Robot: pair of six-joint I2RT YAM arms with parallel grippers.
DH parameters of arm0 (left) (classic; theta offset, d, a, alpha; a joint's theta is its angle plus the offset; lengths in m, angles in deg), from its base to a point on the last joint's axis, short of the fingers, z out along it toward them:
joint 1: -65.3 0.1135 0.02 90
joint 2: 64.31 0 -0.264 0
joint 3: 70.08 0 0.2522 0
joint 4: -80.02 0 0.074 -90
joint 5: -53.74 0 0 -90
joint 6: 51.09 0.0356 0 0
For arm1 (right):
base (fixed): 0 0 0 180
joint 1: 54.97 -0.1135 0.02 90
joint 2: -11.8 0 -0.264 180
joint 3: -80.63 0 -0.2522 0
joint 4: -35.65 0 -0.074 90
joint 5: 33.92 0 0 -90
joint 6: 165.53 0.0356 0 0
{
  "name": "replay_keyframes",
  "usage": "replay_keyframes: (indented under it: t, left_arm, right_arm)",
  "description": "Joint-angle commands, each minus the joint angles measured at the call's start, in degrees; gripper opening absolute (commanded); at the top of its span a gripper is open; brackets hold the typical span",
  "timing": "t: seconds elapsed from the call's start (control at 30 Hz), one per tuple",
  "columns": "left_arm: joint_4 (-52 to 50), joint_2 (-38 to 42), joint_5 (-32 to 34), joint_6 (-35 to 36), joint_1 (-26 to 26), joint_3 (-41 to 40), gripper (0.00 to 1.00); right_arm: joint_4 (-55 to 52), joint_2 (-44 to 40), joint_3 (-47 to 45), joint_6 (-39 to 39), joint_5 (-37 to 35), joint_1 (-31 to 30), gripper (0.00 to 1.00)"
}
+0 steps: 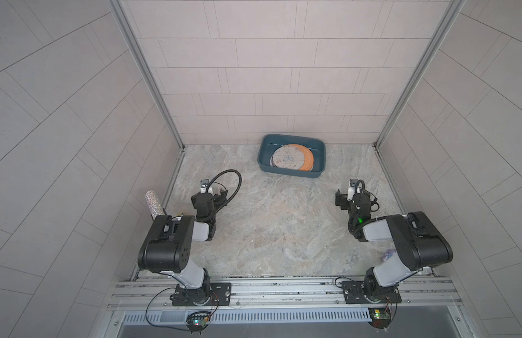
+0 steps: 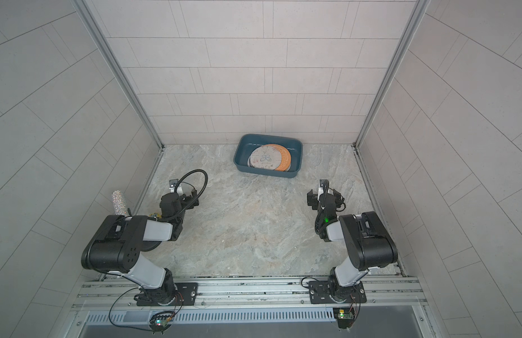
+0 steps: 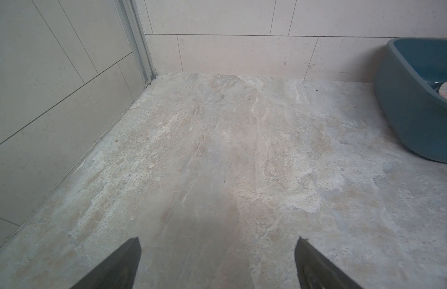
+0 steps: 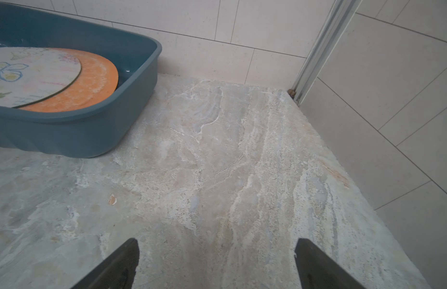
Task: Put the coasters into the storage box
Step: Reset both arms
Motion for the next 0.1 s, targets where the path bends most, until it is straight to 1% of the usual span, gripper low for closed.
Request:
replay_keyframes:
  t: [0.0,0.07]
  left_arm:
    - [1.29,0.06,0.31,0.02,0.29,0.30,1.00]
    - [1.27,0.06,0.58,-0.11,0.39,0.30,1.00]
  right_arm:
    - [2.90,0.20,-0.61,-0.65,-4.37,-0.69,1.00]
    - [2.45,0.17,-0.42,-0.64,-4.55,-0.69,1.00]
